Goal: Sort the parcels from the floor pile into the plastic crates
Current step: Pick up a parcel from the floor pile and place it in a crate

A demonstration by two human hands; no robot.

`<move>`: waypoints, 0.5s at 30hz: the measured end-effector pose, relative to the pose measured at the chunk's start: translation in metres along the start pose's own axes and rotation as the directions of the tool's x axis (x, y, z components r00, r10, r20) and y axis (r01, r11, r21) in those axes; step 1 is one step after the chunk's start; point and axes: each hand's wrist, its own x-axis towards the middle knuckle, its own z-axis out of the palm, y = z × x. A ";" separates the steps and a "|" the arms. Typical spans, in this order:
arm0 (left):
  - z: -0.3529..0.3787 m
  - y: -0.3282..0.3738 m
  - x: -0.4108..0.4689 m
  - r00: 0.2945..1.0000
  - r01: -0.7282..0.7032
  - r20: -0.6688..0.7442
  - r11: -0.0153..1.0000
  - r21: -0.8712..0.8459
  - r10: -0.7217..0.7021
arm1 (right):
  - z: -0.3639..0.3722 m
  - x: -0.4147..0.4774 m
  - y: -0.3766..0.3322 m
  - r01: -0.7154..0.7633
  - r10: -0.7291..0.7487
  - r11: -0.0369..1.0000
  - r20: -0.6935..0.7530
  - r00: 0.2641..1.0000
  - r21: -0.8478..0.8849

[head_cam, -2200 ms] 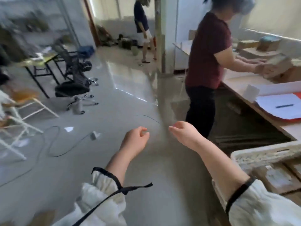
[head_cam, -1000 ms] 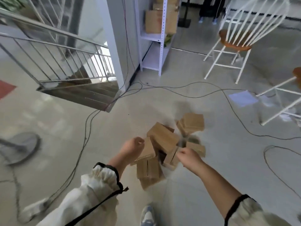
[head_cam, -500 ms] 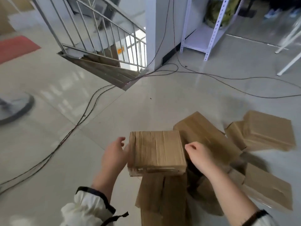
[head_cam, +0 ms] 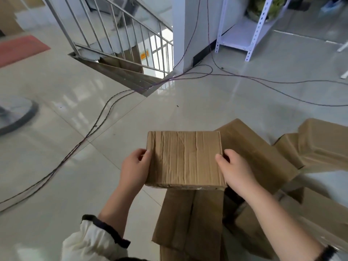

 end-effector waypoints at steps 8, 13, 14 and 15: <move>-0.001 -0.035 -0.025 0.984 0.092 0.180 0.851 -0.518 0.003 | -0.018 -0.044 0.030 -0.047 0.029 0.974 0.085 0.996 0.222; 0.009 -0.047 -0.033 0.974 0.131 0.226 0.885 -0.447 -0.030 | -0.010 -0.046 0.047 -0.264 0.203 0.820 0.173 0.964 0.508; 0.008 -0.042 -0.029 0.973 0.152 0.226 0.879 -0.452 -0.052 | -0.014 -0.041 0.048 -0.292 0.229 0.787 0.182 0.956 0.544; 0.006 -0.037 -0.024 0.965 0.201 0.242 0.871 -0.448 -0.098 | -0.019 -0.034 0.049 -0.321 0.244 0.756 0.210 0.947 0.570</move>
